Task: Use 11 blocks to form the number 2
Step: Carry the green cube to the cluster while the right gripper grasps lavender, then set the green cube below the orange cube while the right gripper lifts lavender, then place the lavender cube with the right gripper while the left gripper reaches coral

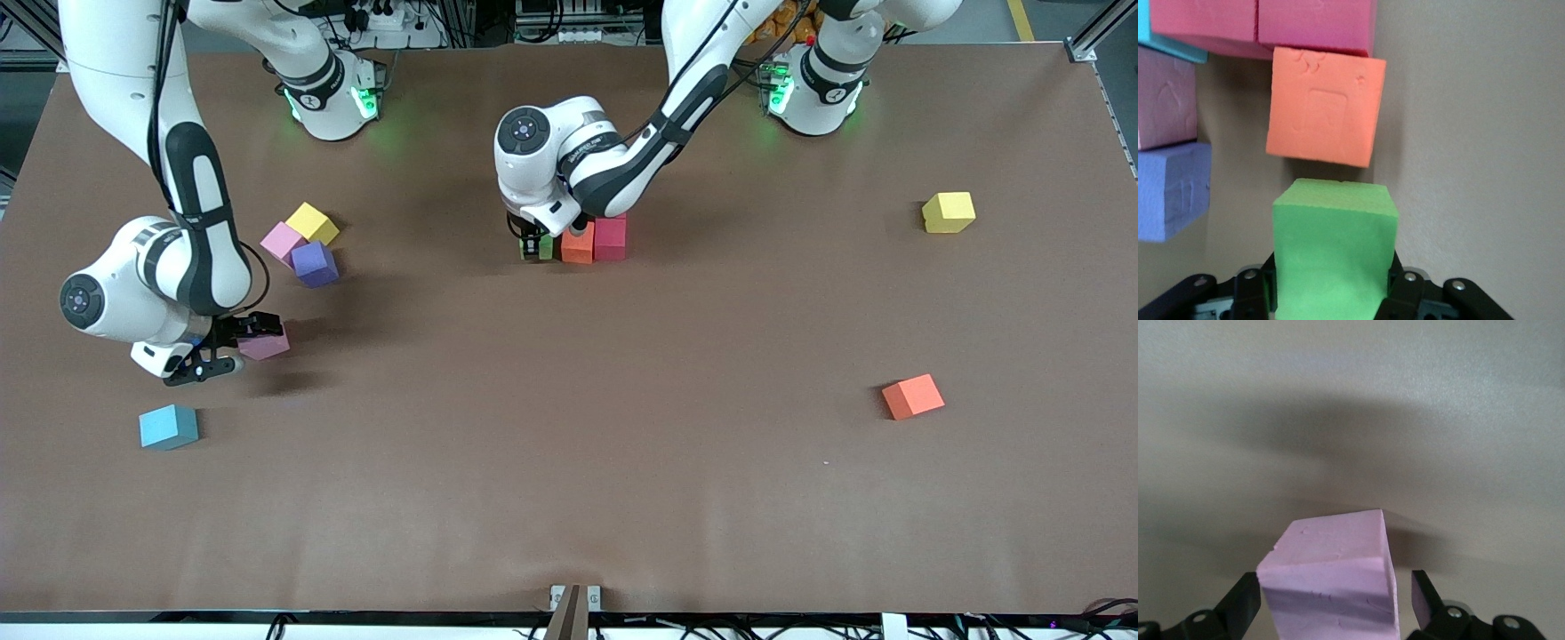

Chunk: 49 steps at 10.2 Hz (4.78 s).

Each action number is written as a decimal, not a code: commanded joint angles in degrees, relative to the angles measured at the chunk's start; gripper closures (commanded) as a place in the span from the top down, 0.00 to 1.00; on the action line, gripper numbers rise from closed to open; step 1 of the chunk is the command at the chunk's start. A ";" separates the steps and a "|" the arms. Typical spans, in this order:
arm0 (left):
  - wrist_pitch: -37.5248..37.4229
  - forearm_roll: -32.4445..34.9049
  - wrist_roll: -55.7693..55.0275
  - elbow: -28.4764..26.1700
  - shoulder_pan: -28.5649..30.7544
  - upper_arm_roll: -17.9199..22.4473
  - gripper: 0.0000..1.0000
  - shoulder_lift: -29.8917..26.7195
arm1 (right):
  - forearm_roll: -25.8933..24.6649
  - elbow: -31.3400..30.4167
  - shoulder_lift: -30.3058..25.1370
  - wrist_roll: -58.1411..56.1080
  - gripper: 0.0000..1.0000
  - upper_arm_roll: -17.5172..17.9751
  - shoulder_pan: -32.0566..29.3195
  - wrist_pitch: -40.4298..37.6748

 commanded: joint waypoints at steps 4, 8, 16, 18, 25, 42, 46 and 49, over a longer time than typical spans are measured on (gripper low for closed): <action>0.80 4.80 -1.87 -1.14 -0.47 -0.76 0.27 0.63 | 1.81 -1.89 -1.27 -3.30 0.57 1.33 0.25 2.87; 0.88 5.33 -1.87 -1.58 -0.39 -0.76 0.27 0.90 | 1.72 1.70 -1.36 -7.60 0.29 1.33 0.25 2.43; 1.85 5.69 -1.87 -1.49 0.14 -0.76 0.58 1.86 | 1.98 7.60 -1.80 4.13 0.27 3.97 5.69 2.52; 1.85 5.69 -1.87 -1.49 0.23 -0.76 0.94 1.95 | 1.98 7.60 -1.89 11.07 0.27 3.97 9.54 2.69; -1.38 5.69 0.39 -1.66 0.58 -1.11 1.00 -1.98 | 1.98 7.69 -1.89 35.69 0.27 4.06 20.45 2.69; -25.75 4.54 82.09 -1.40 32.64 -8.06 1.00 -18.61 | 5.67 13.84 5.32 68.93 0.26 7.73 40.34 4.45; -25.66 1.81 107.49 -0.79 41.61 -7.36 1.00 -18.00 | 5.41 12.88 5.14 70.95 0.25 12.14 38.75 4.36; -25.13 3.48 120.52 -0.78 48.46 -7.27 1.00 -16.15 | 4.97 11.38 4.44 70.87 0.25 13.11 38.66 2.61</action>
